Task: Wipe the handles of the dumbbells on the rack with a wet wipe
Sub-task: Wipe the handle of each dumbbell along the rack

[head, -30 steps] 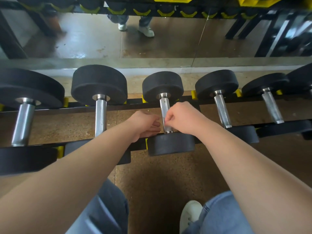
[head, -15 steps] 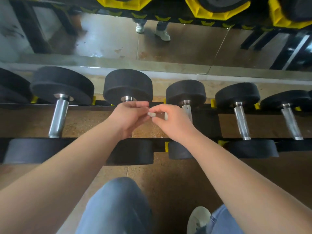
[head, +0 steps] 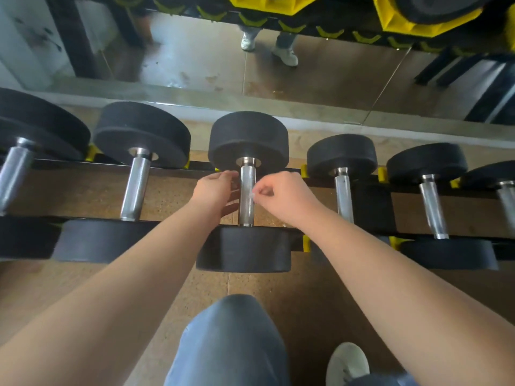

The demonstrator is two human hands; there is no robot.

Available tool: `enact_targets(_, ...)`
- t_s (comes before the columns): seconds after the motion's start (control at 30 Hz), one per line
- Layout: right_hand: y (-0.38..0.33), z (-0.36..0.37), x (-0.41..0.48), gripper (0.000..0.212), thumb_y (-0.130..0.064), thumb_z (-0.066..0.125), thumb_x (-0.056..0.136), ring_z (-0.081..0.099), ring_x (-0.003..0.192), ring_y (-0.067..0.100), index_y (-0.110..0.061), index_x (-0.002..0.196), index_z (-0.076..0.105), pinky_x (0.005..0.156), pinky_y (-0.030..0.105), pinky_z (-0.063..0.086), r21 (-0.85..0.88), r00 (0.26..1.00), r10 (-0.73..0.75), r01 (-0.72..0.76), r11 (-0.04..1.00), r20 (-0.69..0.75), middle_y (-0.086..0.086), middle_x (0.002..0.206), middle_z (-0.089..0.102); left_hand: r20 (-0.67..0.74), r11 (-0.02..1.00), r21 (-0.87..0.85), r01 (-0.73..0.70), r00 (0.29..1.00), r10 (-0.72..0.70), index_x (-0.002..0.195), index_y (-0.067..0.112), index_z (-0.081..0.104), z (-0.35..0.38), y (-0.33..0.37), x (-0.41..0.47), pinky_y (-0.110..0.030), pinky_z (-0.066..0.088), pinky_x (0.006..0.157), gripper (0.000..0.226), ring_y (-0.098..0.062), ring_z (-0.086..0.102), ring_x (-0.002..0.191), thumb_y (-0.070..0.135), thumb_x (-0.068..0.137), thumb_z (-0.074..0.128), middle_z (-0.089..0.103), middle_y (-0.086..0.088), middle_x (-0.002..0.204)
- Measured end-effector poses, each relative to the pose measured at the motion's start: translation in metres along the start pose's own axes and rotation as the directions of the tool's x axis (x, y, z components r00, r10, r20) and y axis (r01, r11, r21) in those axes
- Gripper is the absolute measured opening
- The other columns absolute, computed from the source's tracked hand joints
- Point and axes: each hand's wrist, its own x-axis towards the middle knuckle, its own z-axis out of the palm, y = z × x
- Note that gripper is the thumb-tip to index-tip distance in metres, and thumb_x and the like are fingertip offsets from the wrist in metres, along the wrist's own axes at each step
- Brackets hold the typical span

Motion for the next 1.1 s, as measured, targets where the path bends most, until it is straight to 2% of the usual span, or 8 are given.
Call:
enact_targets(0.1, 0.007, 0.001, -0.010, 0.010, -0.025, 0.072, 0.094, 0.061, 0.084, -0.005, -0.026, 0.102, 0.079, 0.072, 0.008, 0.041, -0.017, 0.990, -0.011, 0.013, 1.000, 0.138, -0.017, 0.091, 0.068, 0.026, 0.999, -0.047, 0.020, 0.999, -0.019, 0.110, 0.019, 0.074, -0.002, -0.001, 0.004, -0.023, 0.057, 0.054, 0.020, -0.012, 0.076, 0.080, 0.023, 0.103, 0.056, 0.077, -0.002, 0.104)
enact_targets(0.33, -0.006, 0.006, 0.022, 0.015, -0.024, 0.066, 0.098, 0.055, 0.083, -0.011, -0.021, 0.108, 0.077, 0.070, -0.005, 0.036, 0.125, 0.975, 0.082, -0.058, 0.991, -0.204, -0.017, 0.098, 0.066, -0.099, 0.991, -0.115, 0.061, 0.992, -0.073, 0.096, 0.015, 0.075, -0.006, -0.001, 0.009, -0.031, 0.054, 0.070, 0.032, -0.011, 0.076, 0.082, 0.035, 0.103, 0.051, 0.078, 0.002, 0.090)
enact_targets(0.57, -0.008, 0.001, -0.008, 0.014, -0.026, 0.072, 0.094, 0.059, 0.083, -0.001, -0.024, 0.106, 0.079, 0.073, 0.011, 0.042, -0.077, 0.983, -0.052, 0.067, 0.995, 0.176, -0.013, 0.093, 0.064, -0.110, 0.995, -0.091, 0.032, 0.993, -0.042, 0.111, 0.021, 0.065, -0.004, -0.002, 0.013, -0.032, 0.058, 0.071, 0.022, -0.014, 0.075, 0.088, 0.005, 0.098, 0.058, 0.077, -0.002, 0.099)
enact_targets(0.67, -0.002, 0.005, 0.008, 0.013, -0.021, 0.069, 0.096, 0.057, 0.080, 0.000, -0.020, 0.103, 0.079, 0.071, 0.007, 0.037, -0.041, 0.992, -0.121, 0.119, 0.992, -0.047, -0.011, 0.092, 0.063, -0.087, 1.000, 0.028, -0.002, 0.996, 0.005, 0.109, 0.019, 0.070, -0.001, -0.004, 0.015, -0.031, 0.060, 0.070, 0.012, -0.011, 0.077, 0.085, 0.023, 0.101, 0.062, 0.079, 0.001, 0.094)
enact_targets(0.8, 0.003, 0.016, 0.028, 0.013, -0.019, 0.066, 0.097, 0.060, 0.089, 0.005, -0.019, 0.103, 0.078, 0.076, 0.006, 0.041, 0.060, 0.955, -0.056, 0.077, 0.995, -0.290, -0.006, 0.100, 0.071, -0.054, 0.991, 0.125, 0.053, 0.997, -0.046, 0.111, 0.014, 0.072, -0.001, -0.002, 0.011, -0.035, 0.061, 0.073, 0.030, -0.020, 0.077, 0.084, 0.036, 0.104, 0.053, 0.079, -0.004, 0.091)
enact_targets(0.93, 0.009, 0.023, -0.005, 0.006, -0.024, 0.071, 0.094, 0.059, 0.081, -0.004, -0.026, 0.096, 0.076, 0.070, 0.001, 0.039, 0.181, 0.992, 0.064, -0.045, 0.983, -0.104, -0.016, 0.092, 0.069, -0.003, 0.946, 0.311, 0.089, 0.996, -0.093, 0.100, 0.009, 0.068, 0.007, 0.003, -0.004, -0.039, 0.059, 0.083, 0.039, -0.028, 0.072, 0.085, 0.038, 0.107, 0.043, 0.073, -0.011, 0.091)
enact_targets(1.03, 0.011, 0.021, -0.017, 0.009, -0.024, 0.075, 0.091, 0.064, 0.086, 0.008, -0.030, 0.085, 0.071, 0.072, 0.027, 0.056, 0.463, 0.955, 0.259, -0.295, 0.836, 0.141, -0.010, 0.094, 0.070, 0.026, 0.920, 0.385, 0.067, 0.996, -0.083, 0.095, 0.013, 0.067, 0.010, 0.004, -0.014, -0.045, 0.053, 0.102, 0.045, -0.032, 0.072, 0.100, 0.044, 0.107, 0.038, 0.076, -0.013, 0.102)
enact_targets(1.1, 0.008, 0.019, -0.007, 0.008, -0.023, 0.074, 0.092, 0.062, 0.080, 0.015, -0.030, 0.089, 0.071, 0.063, 0.030, 0.052, 0.605, 0.927, 0.351, -0.357, 0.711, 0.134, -0.003, 0.099, 0.070, 0.028, 0.903, 0.424, 0.063, 0.996, -0.082, 0.103, 0.014, 0.069, 0.010, 0.004, -0.016, -0.049, 0.052, 0.103, 0.047, -0.033, 0.071, 0.102, 0.050, 0.104, 0.039, 0.076, -0.012, 0.108)
